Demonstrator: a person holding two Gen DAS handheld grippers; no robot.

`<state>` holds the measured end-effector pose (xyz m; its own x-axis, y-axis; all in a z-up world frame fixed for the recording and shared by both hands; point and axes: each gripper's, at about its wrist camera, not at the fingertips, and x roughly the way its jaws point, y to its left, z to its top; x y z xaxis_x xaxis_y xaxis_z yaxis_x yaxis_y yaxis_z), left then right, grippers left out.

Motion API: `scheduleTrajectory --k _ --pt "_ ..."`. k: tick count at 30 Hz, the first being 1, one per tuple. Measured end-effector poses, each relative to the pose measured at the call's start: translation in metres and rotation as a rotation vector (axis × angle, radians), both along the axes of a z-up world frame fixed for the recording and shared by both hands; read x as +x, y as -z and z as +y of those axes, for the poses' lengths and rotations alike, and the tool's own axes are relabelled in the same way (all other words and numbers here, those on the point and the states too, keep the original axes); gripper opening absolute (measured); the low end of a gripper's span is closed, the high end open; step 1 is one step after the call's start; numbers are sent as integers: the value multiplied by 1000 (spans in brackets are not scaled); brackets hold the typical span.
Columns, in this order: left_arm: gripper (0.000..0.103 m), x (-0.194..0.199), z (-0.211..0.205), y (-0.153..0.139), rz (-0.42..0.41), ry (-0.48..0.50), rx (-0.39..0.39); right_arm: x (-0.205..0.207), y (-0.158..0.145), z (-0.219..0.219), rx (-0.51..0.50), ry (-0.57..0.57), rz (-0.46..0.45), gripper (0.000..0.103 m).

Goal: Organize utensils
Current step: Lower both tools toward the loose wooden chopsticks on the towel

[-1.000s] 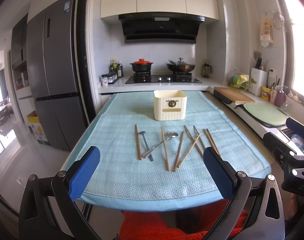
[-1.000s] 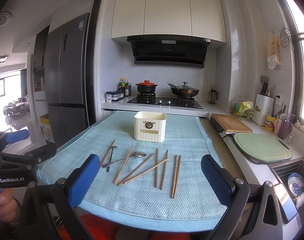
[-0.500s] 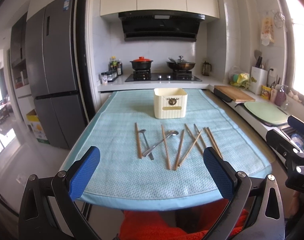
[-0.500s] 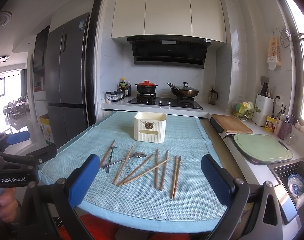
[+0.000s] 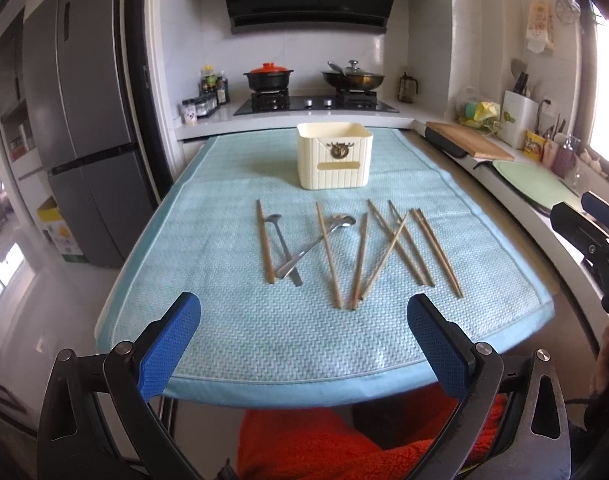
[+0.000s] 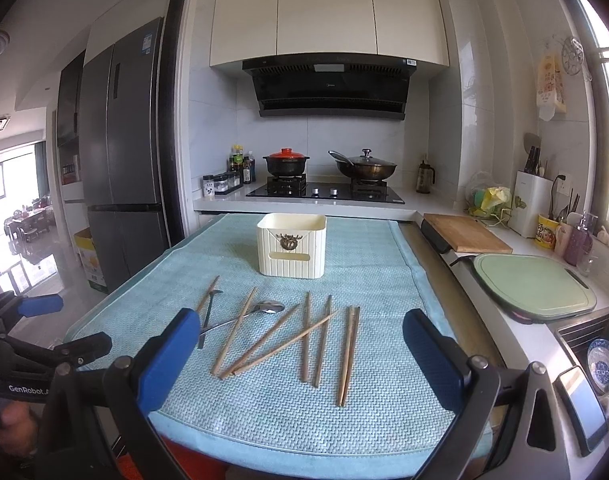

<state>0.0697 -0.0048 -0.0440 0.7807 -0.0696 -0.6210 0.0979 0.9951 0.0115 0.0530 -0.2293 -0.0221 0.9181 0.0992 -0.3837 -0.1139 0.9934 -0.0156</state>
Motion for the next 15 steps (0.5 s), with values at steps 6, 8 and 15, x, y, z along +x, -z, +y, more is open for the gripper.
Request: scheduleTrajectory --k 6,8,15 --pt "103 29 13 14 40 11 -71 36 23 -6 2 -20 120 103" --pt "103 41 16 20 55 -3 -62 48 30 -12 21 -23 168 103" --pt "103 88 42 41 124 -56 -99 94 56 -42 71 21 299 103"
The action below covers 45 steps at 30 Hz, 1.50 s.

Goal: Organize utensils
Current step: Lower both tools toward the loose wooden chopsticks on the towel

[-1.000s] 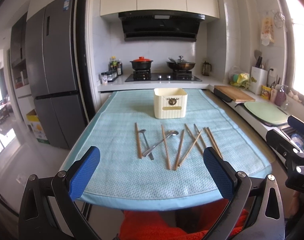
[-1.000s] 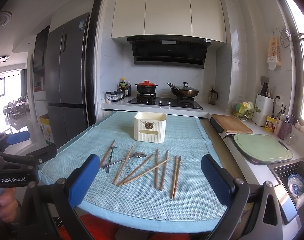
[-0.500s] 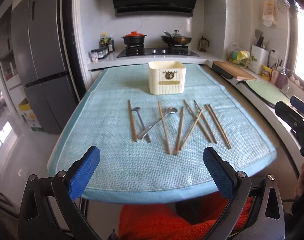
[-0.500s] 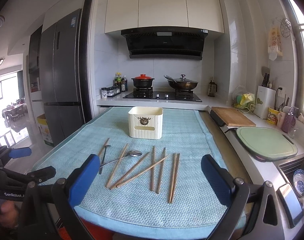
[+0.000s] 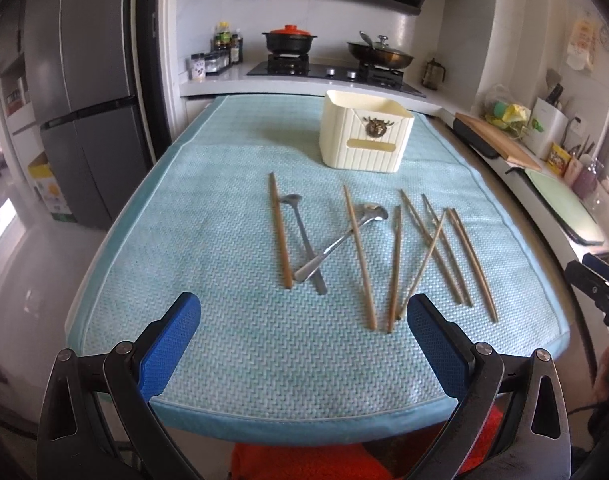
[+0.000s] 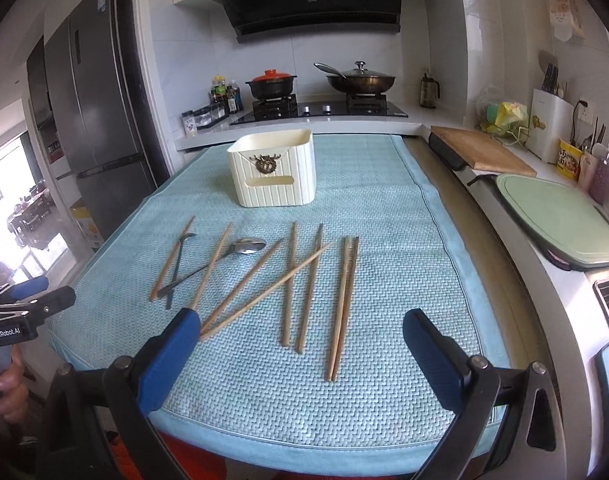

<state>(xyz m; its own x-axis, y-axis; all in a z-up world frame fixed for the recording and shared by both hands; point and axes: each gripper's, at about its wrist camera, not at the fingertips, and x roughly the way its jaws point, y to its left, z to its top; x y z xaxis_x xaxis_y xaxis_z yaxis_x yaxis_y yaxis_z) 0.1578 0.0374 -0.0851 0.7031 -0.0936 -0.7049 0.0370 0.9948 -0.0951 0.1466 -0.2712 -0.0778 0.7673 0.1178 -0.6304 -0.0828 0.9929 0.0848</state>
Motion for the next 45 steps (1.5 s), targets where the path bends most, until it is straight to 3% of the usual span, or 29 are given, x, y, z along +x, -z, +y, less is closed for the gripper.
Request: scheduleTrajectory --k 3,5,7,10,17,23,30,38,45 --pt "103 22 15 10 37 -30 -26 23 11 -18 27 37 39 103" --pt "103 36 23 17 57 -49 -36 41 20 -28 40 57 75 96" --pt "103 51 29 24 80 -59 -42 62 32 -37 58 69 127 65" --pt "103 75 38 36 120 -72 -55 89 51 -47 126 82 206 46" --pt "103 137 59 62 197 -101 -89 120 70 -45 148 78 250 45" --pt "102 219 65 75 257 -82 -93 139 79 -47 173 100 283 45" --pt "102 304 51 110 334 -84 7 159 78 -48 157 110 289 45" --pt "91 327 30 121 361 -52 111 190 79 -54 108 75 324 45" --pt "90 317 23 119 356 -30 117 234 110 -65 81 65 418 45"
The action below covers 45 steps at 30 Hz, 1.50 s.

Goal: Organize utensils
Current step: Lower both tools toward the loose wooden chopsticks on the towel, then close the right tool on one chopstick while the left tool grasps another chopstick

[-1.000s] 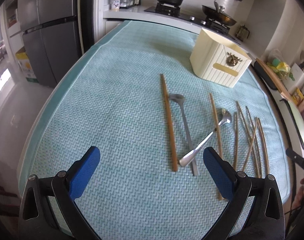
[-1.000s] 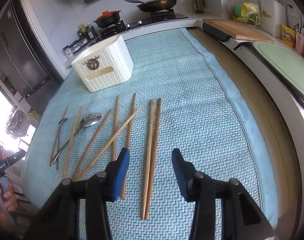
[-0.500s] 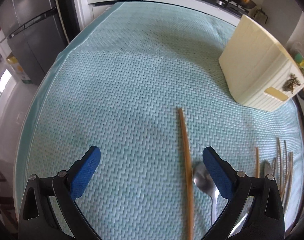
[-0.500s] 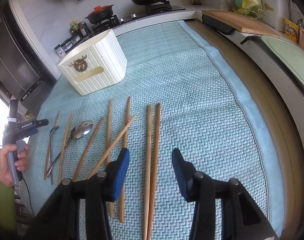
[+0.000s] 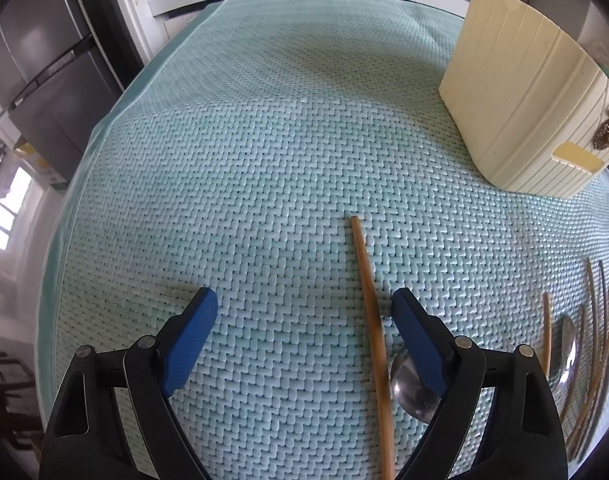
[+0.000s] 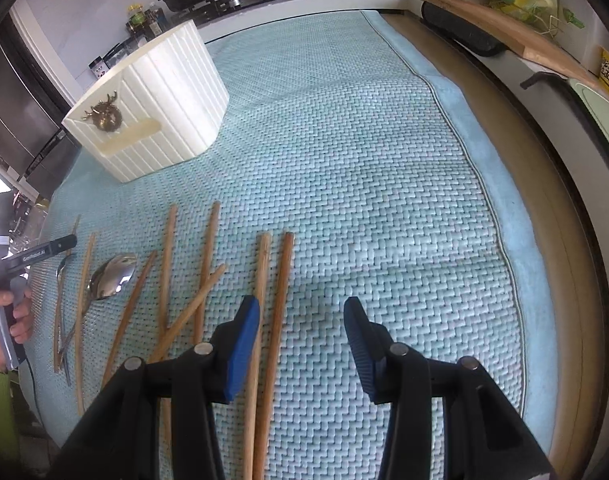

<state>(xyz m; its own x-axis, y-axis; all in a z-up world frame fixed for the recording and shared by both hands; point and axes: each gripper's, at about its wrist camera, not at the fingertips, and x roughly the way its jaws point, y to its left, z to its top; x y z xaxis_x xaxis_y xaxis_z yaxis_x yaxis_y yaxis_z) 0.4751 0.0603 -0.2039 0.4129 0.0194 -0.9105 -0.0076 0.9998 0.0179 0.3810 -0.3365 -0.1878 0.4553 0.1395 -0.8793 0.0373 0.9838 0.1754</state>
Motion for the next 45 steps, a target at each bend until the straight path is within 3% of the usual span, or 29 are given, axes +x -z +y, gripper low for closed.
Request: scheduleTrajectory --k 6,7,11,14,15,19,22,25,28,30,32,37,45 --pt "90 -9 1 2 -4 9 -6 16 7 21 -121 -69 1 35" --pt "90 -7 2 3 -4 11 -6 17 7 22 -119 -73 5 31" --pt "90 -5 3 3 -2 19 -4 28 7 28 -136 -96 28 30" --pt "90 -6 6 4 4 30 -9 34 7 22 -113 -83 68 19" --pt "90 -7 7 4 4 33 -9 34 10 22 -139 -87 90 8" --pt "90 -5 7 3 12 46 -5 38 12 33 -181 -135 102 8" --pt "86 0 4 2 25 66 -6 49 17 60 -267 -204 122 9" --pt "76 2 -1 0 42 97 -15 57 19 64 -268 -228 147 8" --pt "57 3 -8 -4 45 136 -9 60 18 55 -205 -209 145 5" --pt "30 5 -13 -6 51 163 -23 56 22 44 -165 -185 134 5" --pt "9 7 -17 -8 62 173 -25 54 23 39 -122 -162 122 5" --pt "5 7 -12 -17 55 163 -88 39 11 31 -19 -138 54 5" --pt "4 -33 -5 -84 -92 162 -164 14 -52 32 41 -138 -101 5"
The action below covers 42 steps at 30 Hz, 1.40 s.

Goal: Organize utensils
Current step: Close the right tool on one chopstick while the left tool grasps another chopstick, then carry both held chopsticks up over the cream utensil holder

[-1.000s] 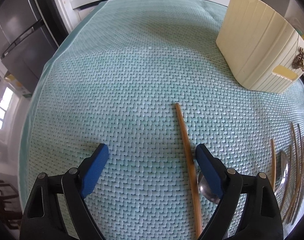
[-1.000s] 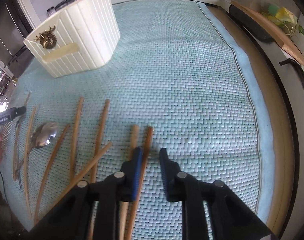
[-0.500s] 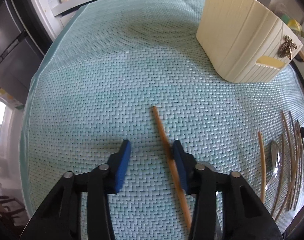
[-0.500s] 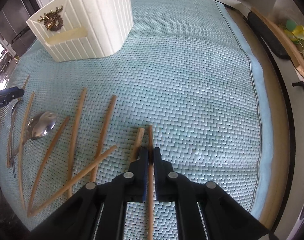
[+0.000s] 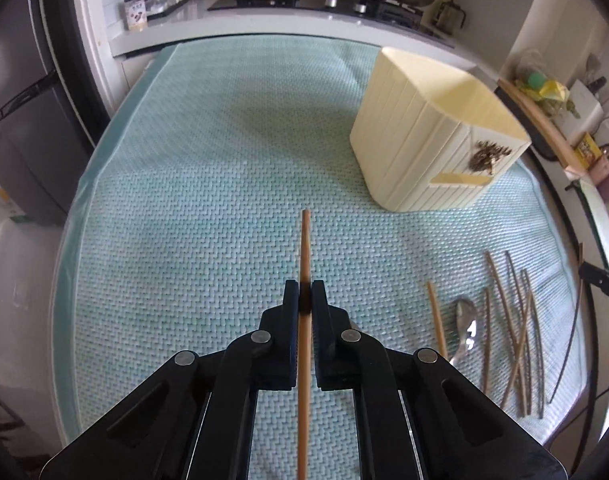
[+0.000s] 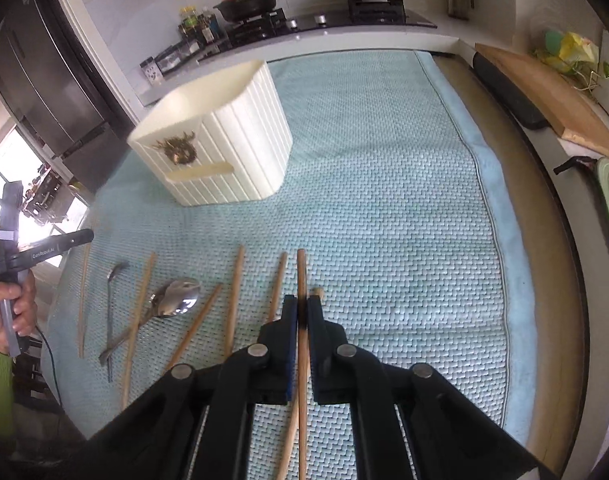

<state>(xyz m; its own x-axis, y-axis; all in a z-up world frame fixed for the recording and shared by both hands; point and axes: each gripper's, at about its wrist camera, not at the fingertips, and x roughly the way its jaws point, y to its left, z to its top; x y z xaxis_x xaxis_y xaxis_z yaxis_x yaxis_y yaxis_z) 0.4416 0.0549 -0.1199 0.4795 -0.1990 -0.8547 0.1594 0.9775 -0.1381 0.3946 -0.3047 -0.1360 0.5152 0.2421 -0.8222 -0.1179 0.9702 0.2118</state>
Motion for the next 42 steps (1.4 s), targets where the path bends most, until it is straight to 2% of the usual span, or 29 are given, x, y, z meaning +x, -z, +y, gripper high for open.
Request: scheduleTrajectory --k 2,4,11,21,26,34,38,42 --pt "4 -10 2 -19 -35 -2 -22 -5 -26 -3 15 -1 -44 5" --pt "4 -17 5 -38 -70 -4 -45 -27 -48 -12 31 -3 -90 5" --pt "4 -31 15 -100 -178 -4 -129 -52 -103 0 39 -26 -233 5" --pt "4 -41 6 -147 -259 2 -143 -61 -158 9 49 -32 -365 5" --pt "4 -29 -9 -181 -303 22 -153 -42 -190 22 56 -52 -436 5" --pt "4 16 -43 -233 -420 30 -140 13 -245 52 65 -72 -592 5" --pt "4 44 -59 -237 -444 39 -138 47 -255 63 68 -70 -650 5" --pt "4 74 -74 -216 -407 47 -128 87 -239 72 53 -82 -650 5"
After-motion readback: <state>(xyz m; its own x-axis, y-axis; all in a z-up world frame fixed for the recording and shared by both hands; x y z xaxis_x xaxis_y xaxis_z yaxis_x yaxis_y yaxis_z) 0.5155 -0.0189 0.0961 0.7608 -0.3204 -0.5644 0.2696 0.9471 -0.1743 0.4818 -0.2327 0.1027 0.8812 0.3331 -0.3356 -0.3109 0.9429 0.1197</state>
